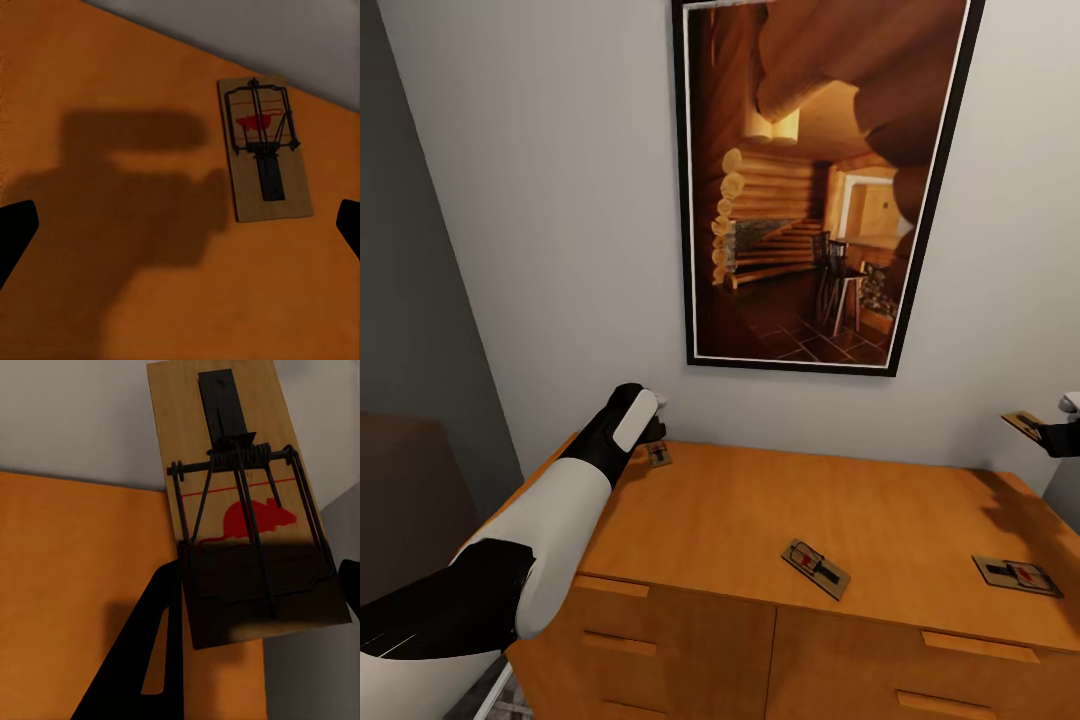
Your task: Take the four mousetraps from the cabinet in the bathroom and place them on the bathroom floor. Make sure all four end up on the same floor surface, and ensure that at least two of them are either under or directly next to the same bathroom sink.
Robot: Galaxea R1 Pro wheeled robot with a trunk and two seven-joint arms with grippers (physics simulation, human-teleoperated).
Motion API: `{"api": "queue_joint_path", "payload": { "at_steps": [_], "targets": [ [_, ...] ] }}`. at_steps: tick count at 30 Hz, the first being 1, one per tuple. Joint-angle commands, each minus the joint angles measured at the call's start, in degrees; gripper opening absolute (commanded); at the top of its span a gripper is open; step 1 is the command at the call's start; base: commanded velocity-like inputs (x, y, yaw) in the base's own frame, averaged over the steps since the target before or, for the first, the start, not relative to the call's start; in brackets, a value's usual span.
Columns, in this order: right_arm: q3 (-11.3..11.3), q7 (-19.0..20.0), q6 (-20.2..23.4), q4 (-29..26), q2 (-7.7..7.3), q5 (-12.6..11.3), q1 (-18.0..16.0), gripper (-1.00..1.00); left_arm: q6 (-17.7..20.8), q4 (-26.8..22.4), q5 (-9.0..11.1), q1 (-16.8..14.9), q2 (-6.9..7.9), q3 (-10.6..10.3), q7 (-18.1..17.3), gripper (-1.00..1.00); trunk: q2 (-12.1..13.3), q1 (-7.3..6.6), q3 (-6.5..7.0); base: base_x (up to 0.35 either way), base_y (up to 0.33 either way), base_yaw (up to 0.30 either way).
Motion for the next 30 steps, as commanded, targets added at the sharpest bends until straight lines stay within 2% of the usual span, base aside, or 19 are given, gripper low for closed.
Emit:
{"api": "queue_joint_path", "payload": {
  "at_steps": [1, 30],
  "targets": [
    [0.16, 0.01, 0.21, 0.0, -0.08, -0.19, -0.09, -1.0, 0.11, -0.06, 0.49, -0.05, 0.0, -0.12, 0.54, 1.0, -0.05, 0.0, -0.08, 0.0, 0.0, 0.0],
    [0.16, -0.02, 0.21, 0.0, -0.21, -0.03, -0.13, -1.0, 0.1, -0.18, 0.58, -0.05, 0.0, -0.12, 0.32, 1.0, -0.05, 0.0, -0.08, 0.0, -0.014, 0.0]
  ]
}}
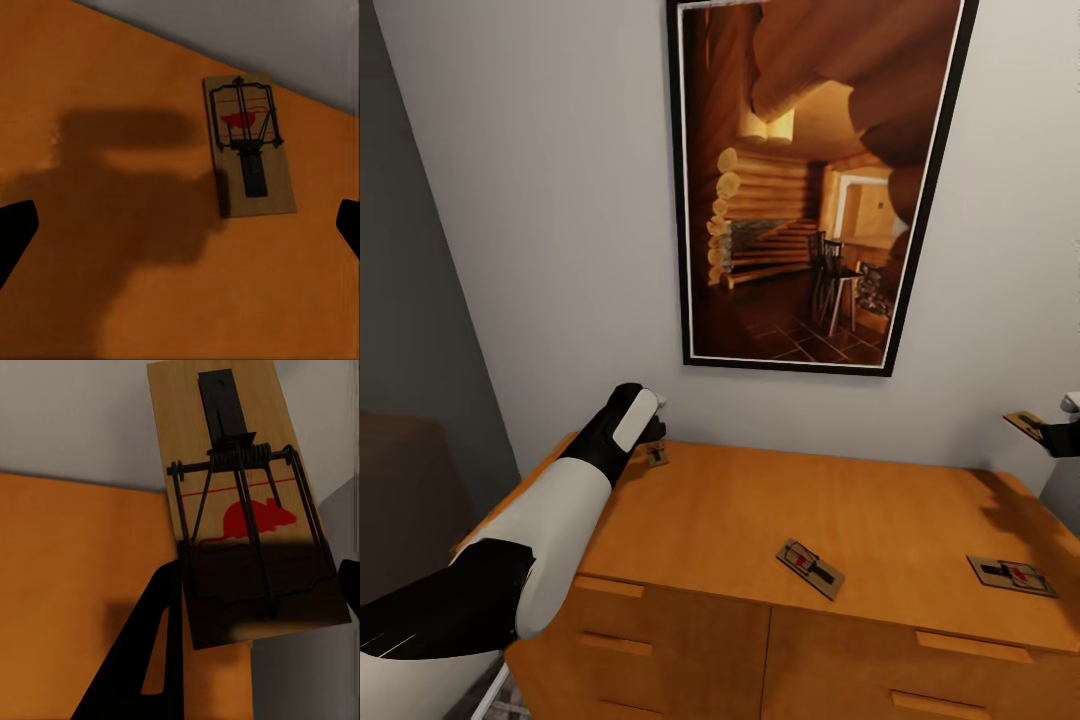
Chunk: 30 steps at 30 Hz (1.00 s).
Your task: Take the four mousetraps from the cabinet in the bathroom and place them on the bathroom floor. Make sure all four end up on the same floor surface, and ensure that at least two of them are either under or directly next to the same bathroom sink.
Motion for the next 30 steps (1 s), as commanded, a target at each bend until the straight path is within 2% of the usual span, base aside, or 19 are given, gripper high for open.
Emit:
{"api": "queue_joint_path", "payload": {
  "at_steps": [1, 21, 23, 27, 30],
  "targets": [
    [0.15, 0.0, 0.19, 0.0, -0.07, -0.21, -0.07, -1.0, 0.13, -0.06, 0.48, -0.05, 0.0, -0.14, 0.52, 1.0, -0.05, 0.0, -0.08, 0.0, -0.16, 0.0],
    [0.15, 0.0, 0.19, 0.0, -0.07, -0.11, -0.07, -1.0, 0.46, -0.67, 0.47, -0.07, 0.0, -0.51, 0.26, 1.0, -0.05, 0.0, -0.08, 0.0, -0.021, 0.0],
    [0.15, 0.0, 0.19, 0.0, -0.07, -0.08, -0.07, -1.0, 0.56, -0.41, 0.54, -0.53, 0.0, -0.55, 0.05, 1.0, -0.05, 0.0, -0.08, 0.0, 0.0, 0.0],
    [0.15, 0.0, 0.19, 0.0, -0.07, -0.09, -0.05, -1.0, 0.58, 0.94, 0.59, -3.46, 0.0, -0.57, -1.35, 1.0, -0.05, 0.0, -0.08, 0.0, 0.0, 0.0],
    [0.15, 0.0, 0.19, 0.0, -0.07, -0.06, -0.04, -1.0, 0.42, 2.53, 0.51, -4.83, 0.0, -0.58, -4.52, 1.0, -0.05, 0.0, -0.08, 0.0, 0.0, 0.0]
  ]
}}
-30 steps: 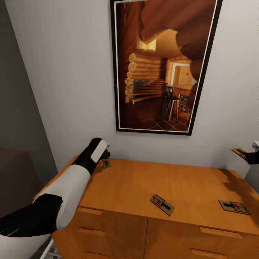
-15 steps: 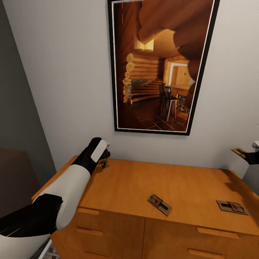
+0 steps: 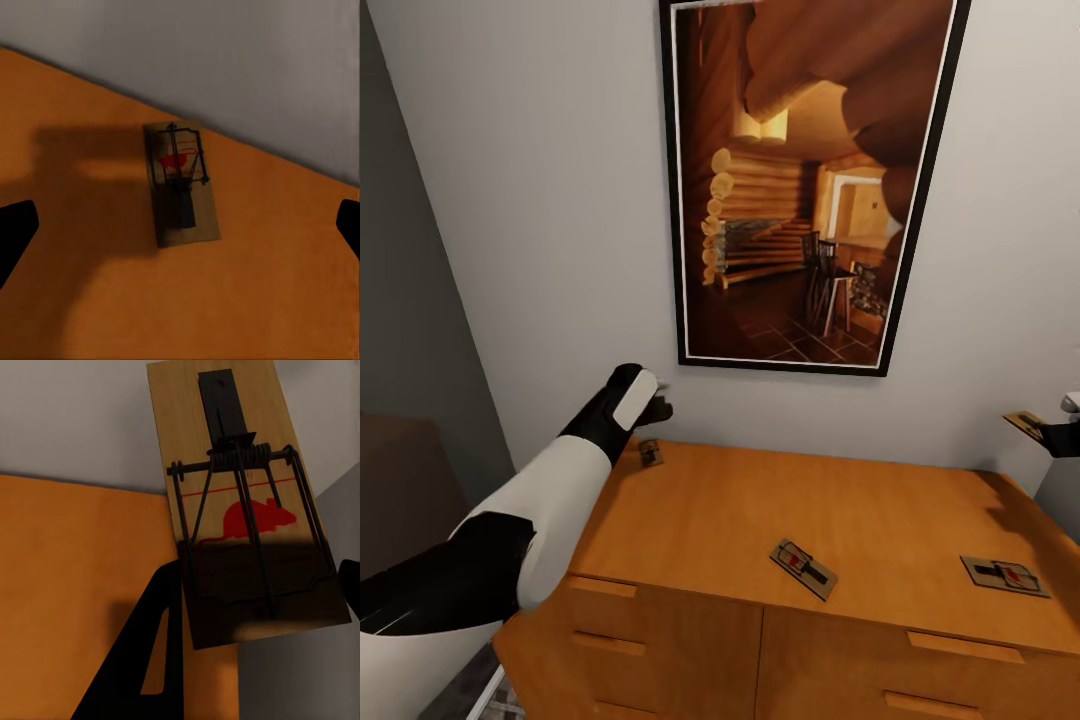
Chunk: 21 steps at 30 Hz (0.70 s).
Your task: Take the four mousetraps from the cabinet in the bathroom and place them on the bathroom floor. Make sure all four end up on the same floor surface, and ensure that at least two of them are either under or directly next to the same bathroom sink.
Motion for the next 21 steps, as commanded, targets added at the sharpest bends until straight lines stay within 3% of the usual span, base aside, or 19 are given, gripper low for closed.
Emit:
{"api": "queue_joint_path", "payload": {
  "at_steps": [1, 7, 13, 21],
  "targets": [
    [0.16, 0.0, 0.22, -0.01, -0.07, -0.2, -0.09, -1.0, 0.04, 0.37, 0.44, -0.19, 0.0, -0.12, -0.33, 1.0, -0.05, 0.0, -0.08, 0.0, 0.0, 0.0],
    [0.16, -0.04, 0.22, 0.03, -0.07, -0.09, -0.1, -1.0, -1.31, 5.51, -0.11, -1.2, 0.0, -0.2, -7.15, 1.0, -0.05, 0.0, -0.08, 0.0, 0.0, 0.0],
    [0.16, -0.06, 0.22, 0.08, -0.07, -0.07, -0.12, -1.0, -3.31, 8.79, -0.4, -2.27, 0.0, -0.2, -8.53, 1.0, -0.05, 0.0, -0.08, 0.0, 0.0, 0.0],
    [0.16, -0.08, 0.22, 0.34, -0.07, -0.07, -0.14, -1.0, -6.46, 9.33, -0.64, -2.47, 0.0, -0.33, -8.68, 1.0, -0.05, 0.0, -0.08, 0.0, 0.0, 0.0]
  ]
}}
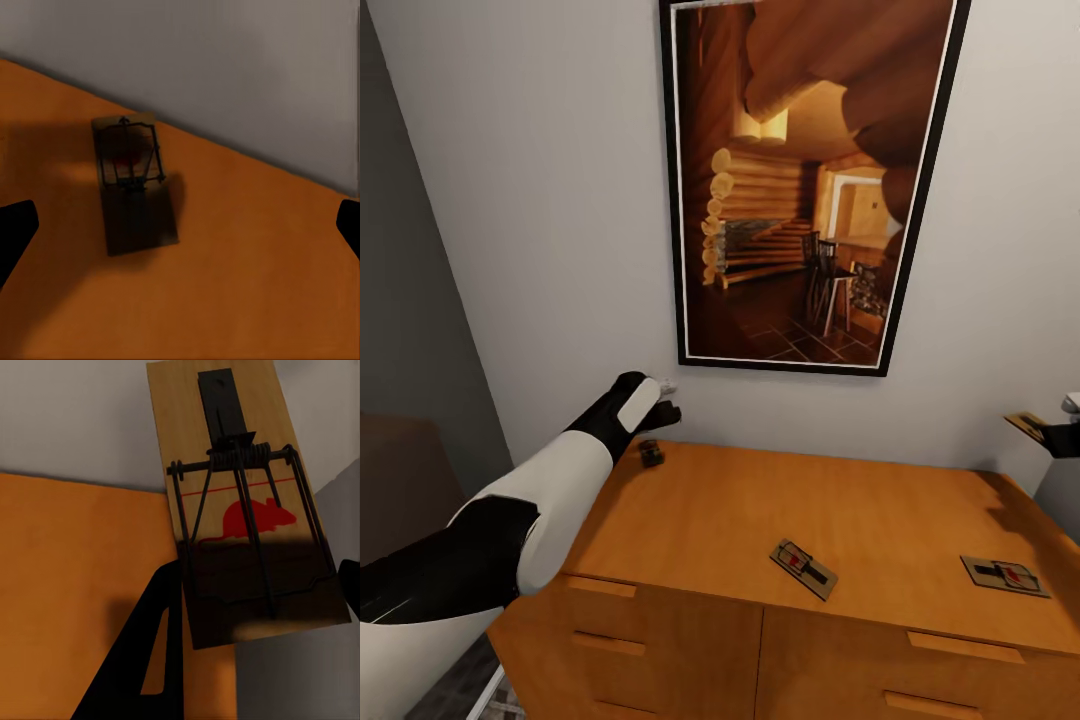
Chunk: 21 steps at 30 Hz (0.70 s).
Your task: Take the four mousetraps from the cabinet in the bathroom and place them on the bathroom floor. Make sure all four end up on the same floor surface, and ensure that at least two of them are either under or directly next to the same bathroom sink.
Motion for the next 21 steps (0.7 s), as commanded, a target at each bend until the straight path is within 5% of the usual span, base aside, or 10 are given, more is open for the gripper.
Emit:
{"api": "queue_joint_path", "payload": {
  "at_steps": [1, 10, 21],
  "targets": [
    [0.16, -0.02, 0.22, 0.37, -0.07, -0.21, -0.08, -1.0, -0.44, -0.12, 0.47, -0.05, 0.0, -0.63, 0.55, 1.0, -0.05, 0.0, -0.08, 0.0, 0.0, 0.0],
    [0.16, -0.03, 0.22, 1.73, -0.07, -0.12, -0.08, -1.0, -3.6, 1.39, 0.03, -0.06, 0.0, -7.52, 0.5, 1.0, -0.05, 0.0, -0.08, 0.0, 0.0, 0.0],
    [0.16, -0.21, 0.22, 5.33, -0.06, 0.04, -0.04, -1.0, -13.59, 10.49, -0.08, -0.06, 0.0, -9.29, 0.15, 1.0, -0.05, 0.0, -0.08, 0.0, 0.0, 0.0]
  ]
}}
